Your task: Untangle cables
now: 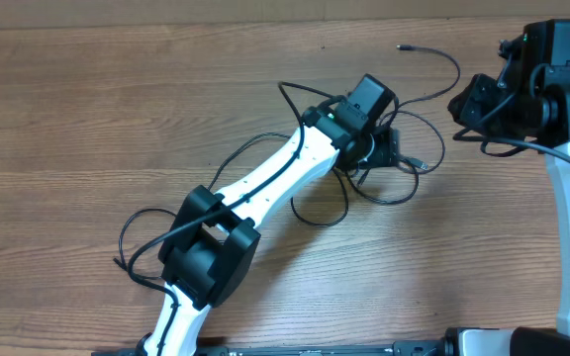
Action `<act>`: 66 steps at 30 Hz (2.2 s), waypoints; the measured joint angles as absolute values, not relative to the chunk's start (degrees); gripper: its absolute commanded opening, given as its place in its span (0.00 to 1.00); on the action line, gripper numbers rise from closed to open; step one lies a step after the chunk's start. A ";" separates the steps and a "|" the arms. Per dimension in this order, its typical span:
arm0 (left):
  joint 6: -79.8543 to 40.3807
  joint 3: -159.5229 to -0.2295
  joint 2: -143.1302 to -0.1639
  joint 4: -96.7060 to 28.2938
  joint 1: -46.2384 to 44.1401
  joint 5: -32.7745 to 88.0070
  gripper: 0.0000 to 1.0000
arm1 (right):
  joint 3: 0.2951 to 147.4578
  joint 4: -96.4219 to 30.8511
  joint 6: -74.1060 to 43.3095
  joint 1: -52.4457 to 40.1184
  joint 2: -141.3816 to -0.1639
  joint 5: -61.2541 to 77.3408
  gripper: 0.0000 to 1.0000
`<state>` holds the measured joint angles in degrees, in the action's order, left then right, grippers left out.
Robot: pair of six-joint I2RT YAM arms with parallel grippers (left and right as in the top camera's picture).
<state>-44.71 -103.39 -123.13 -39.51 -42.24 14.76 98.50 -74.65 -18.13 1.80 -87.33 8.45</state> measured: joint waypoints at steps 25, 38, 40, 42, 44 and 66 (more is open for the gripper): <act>-37.12 -103.55 -131.76 -23.55 -42.76 -6.85 0.61 | 98.45 -84.93 -18.02 1.80 -87.70 7.42 0.43; -21.12 -103.68 -135.20 -12.36 -42.98 -9.34 0.59 | 98.45 -84.97 -18.00 1.80 -87.70 7.25 0.43; -17.74 -103.68 -136.03 -11.27 -43.38 -9.72 0.59 | 98.45 -85.01 -18.00 1.80 -87.70 7.22 0.43; -14.17 -103.72 -137.03 -10.61 -44.05 -10.07 0.60 | 98.45 -85.01 -18.00 1.80 -87.70 7.22 0.43; -11.75 -103.70 -137.99 -10.59 -44.69 -10.70 0.57 | 98.45 -85.01 -18.00 1.80 -87.70 7.22 0.43; -10.50 -106.45 -137.53 -29.80 -45.56 -19.70 0.04 | 98.45 -83.07 -18.00 1.80 -87.70 7.22 0.51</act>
<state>-10.50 -106.45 -137.53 -29.80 -45.56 -19.70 98.45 -83.07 -18.00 1.80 -87.70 7.22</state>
